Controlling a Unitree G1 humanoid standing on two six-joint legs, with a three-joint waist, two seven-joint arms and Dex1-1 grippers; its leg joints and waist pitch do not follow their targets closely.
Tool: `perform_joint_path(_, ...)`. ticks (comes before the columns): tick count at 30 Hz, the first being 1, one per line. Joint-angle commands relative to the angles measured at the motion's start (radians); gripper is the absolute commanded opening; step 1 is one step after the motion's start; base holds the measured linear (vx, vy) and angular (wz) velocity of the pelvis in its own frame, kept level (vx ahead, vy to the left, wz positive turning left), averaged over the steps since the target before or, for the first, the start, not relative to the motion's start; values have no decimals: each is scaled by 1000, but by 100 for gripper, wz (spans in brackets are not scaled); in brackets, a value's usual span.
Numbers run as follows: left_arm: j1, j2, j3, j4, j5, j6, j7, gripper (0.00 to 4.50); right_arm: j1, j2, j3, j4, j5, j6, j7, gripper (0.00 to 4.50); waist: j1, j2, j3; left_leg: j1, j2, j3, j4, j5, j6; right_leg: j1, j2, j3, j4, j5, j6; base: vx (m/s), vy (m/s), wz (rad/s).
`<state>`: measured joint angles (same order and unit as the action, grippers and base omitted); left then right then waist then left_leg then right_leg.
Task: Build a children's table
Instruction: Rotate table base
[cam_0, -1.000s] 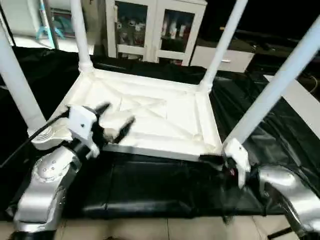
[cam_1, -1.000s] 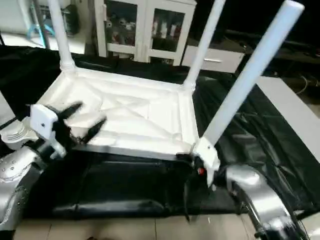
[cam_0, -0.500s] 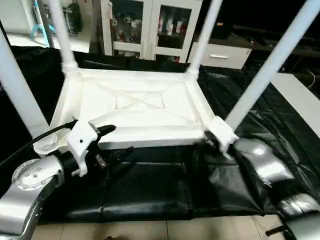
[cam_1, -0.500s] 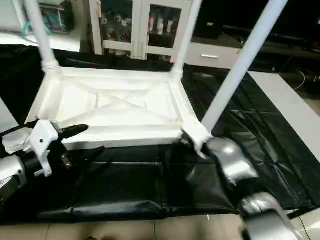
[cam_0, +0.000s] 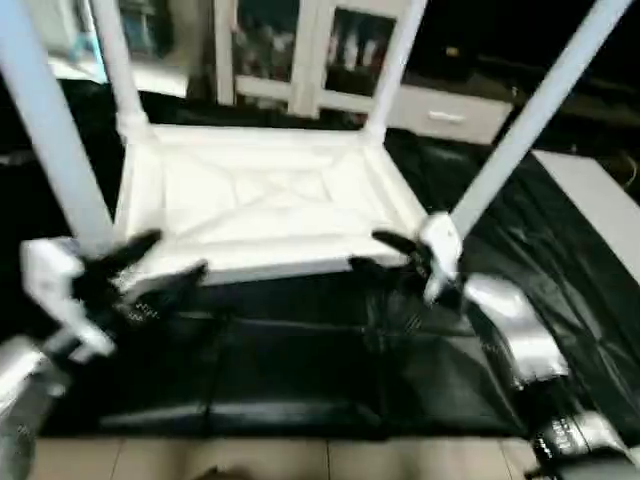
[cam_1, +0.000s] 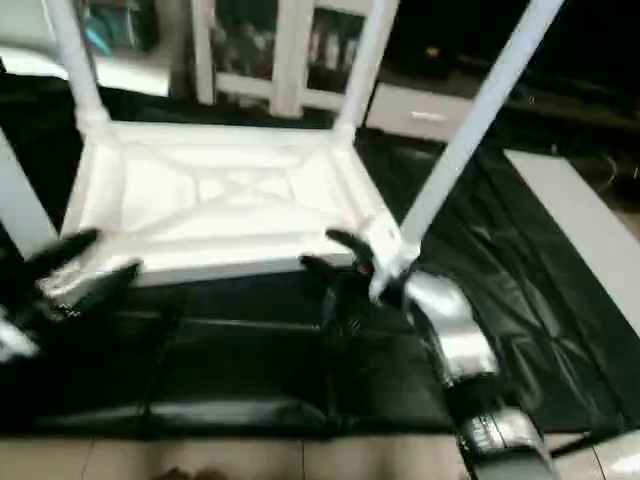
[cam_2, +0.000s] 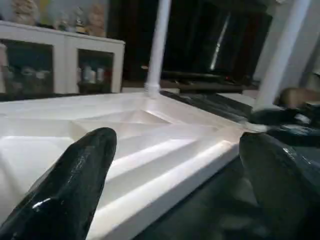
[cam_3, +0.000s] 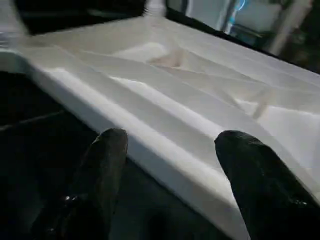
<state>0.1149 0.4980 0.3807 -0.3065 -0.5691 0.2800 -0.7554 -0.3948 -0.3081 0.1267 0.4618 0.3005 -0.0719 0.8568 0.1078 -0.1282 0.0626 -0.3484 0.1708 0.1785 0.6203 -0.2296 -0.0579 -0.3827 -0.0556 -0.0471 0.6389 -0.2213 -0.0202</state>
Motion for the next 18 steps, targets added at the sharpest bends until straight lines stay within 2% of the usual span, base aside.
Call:
perform_joint_path(1, 6, 11, 37, 40, -17, -28, -24, 444, 39, -34, -25, -82, 37, 35, 42, 316, -1, 32, -42, 16, 69, -28, -110, -264, -31, 23, -87, 57, -86, -202, -145, 0, 0, 0)
perform_joint_path(3, 14, 23, 82, 84, -34, -55, -38, 444, 83, -47, -43, -144, 55, 60, 59, 316, -4, 41, -43, 16, 70, -31, -111, -271, -38, 21, -88, 57, -84, -206, -145, 0, 0, 0)
perform_joint_path(4, 23, 30, 110, 111, -42, -72, -50, 444, 106, -53, -55, -174, 65, 73, 65, 316, -3, 37, -43, 15, 70, -31, -111, -266, -35, 22, -89, 57, -86, -196, -143, 0, 0, 0)
perform_joint_path(12, 49, 68, 225, 250, -15, -174, -83, 444, 160, -77, -74, -226, 87, 99, 44, 316, -16, 36, -43, 15, 70, -30, -109, -246, -21, 22, -89, 57, -84, -159, -162, 0, 0, 0)
perform_joint_path(14, 35, 84, 251, 294, -4, -209, -81, 444, 167, -81, -76, -237, 88, 108, 42, 316, -16, 32, -42, 15, 70, -31, -110, -237, -13, 22, -89, 56, -84, -153, -165, 0, 0, 0)
perform_joint_path(15, 20, 91, 261, 318, 1, -225, -75, 444, 170, -81, -78, -242, 88, 113, 41, 316, -15, 34, -42, 16, 71, -32, -111, -235, -13, 21, -90, 55, -82, -145, -169, 0, 0, 0)
perform_joint_path(16, -33, 113, 264, 390, 13, -262, -60, 444, 173, -78, -86, -248, 83, 126, 39, 316, -13, 31, -41, 20, 70, -31, -111, -235, -12, 18, -89, 54, -84, -148, -167, 0, 0, 0)
perform_joint_path(17, -40, 116, 263, 399, 16, -266, -59, 444, 173, -77, -87, -248, 82, 127, 39, 316, -11, 34, -42, 25, 69, -28, -110, -239, -14, 14, -87, 54, -83, -149, -166, 0, 0, 0)
perform_joint_path(18, -53, 122, 259, 417, 22, -275, -56, 444, 172, -76, -88, -247, 81, 129, 38, 316, -8, 34, -42, 24, 70, -30, -111, -236, -18, 16, -90, 54, -81, -140, -166, 0, 0, 0)
